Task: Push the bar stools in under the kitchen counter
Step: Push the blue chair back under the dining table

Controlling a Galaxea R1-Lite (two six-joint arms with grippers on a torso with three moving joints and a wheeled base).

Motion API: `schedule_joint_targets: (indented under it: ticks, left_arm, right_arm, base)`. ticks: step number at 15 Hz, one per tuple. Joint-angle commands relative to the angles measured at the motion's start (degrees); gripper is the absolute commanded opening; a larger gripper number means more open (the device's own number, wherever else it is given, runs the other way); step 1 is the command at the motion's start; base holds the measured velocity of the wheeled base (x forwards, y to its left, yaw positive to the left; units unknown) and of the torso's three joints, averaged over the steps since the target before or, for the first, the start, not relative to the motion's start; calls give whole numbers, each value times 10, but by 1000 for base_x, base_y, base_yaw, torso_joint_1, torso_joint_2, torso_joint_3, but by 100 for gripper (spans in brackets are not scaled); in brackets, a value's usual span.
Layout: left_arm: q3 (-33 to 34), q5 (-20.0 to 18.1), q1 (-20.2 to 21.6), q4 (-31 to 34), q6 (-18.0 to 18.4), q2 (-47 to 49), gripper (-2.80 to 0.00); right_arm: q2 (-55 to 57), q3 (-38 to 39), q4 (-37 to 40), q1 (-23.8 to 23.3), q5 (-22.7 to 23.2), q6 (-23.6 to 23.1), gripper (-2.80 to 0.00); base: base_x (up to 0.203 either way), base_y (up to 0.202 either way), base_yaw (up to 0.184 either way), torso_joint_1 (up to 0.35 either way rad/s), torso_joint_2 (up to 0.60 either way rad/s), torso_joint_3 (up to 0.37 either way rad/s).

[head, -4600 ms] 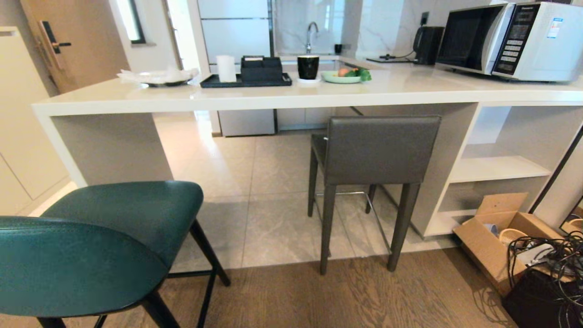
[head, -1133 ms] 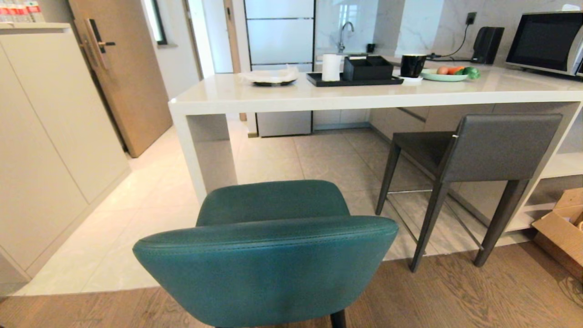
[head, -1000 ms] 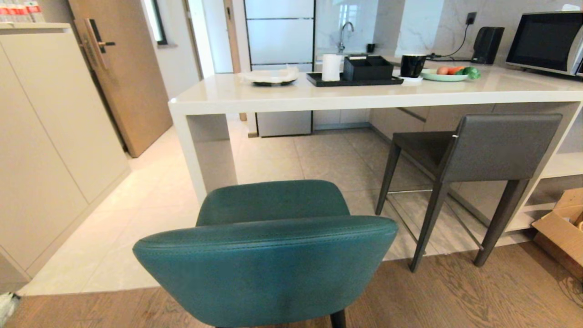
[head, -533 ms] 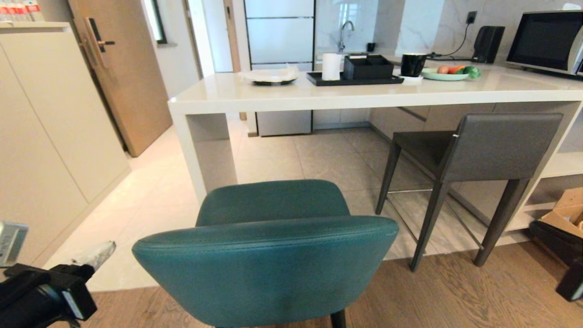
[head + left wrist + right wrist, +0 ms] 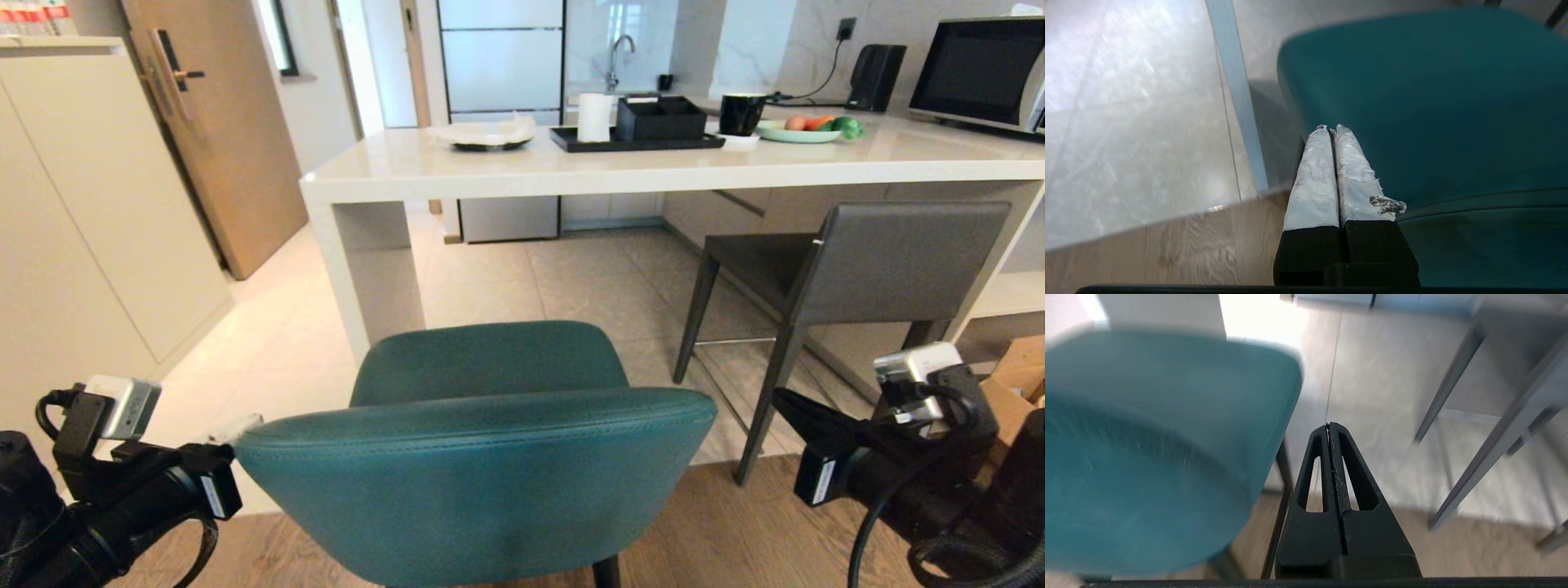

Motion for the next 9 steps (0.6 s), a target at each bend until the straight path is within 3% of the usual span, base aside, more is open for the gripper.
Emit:
schedule_joint_targets:
  ticks: [1, 5, 9]
  left_arm:
    - [2, -2, 6, -21, 3, 70, -280]
    - [-9, -3, 42, -34, 34, 152, -280]
    - [-28, -3, 39, -34, 35, 165, -280]
  right_arm:
    - [73, -1, -35, 8, -5, 4, -280]
    - [168, 3, -143, 9, -41, 5, -280]
    - [174, 7, -152, 13, -46, 8, -280]
  base:
    - [0, 0, 0, 0, 0, 0]
    - [0, 0, 0, 0, 0, 0]
    - [0, 0, 0, 0, 0, 0]
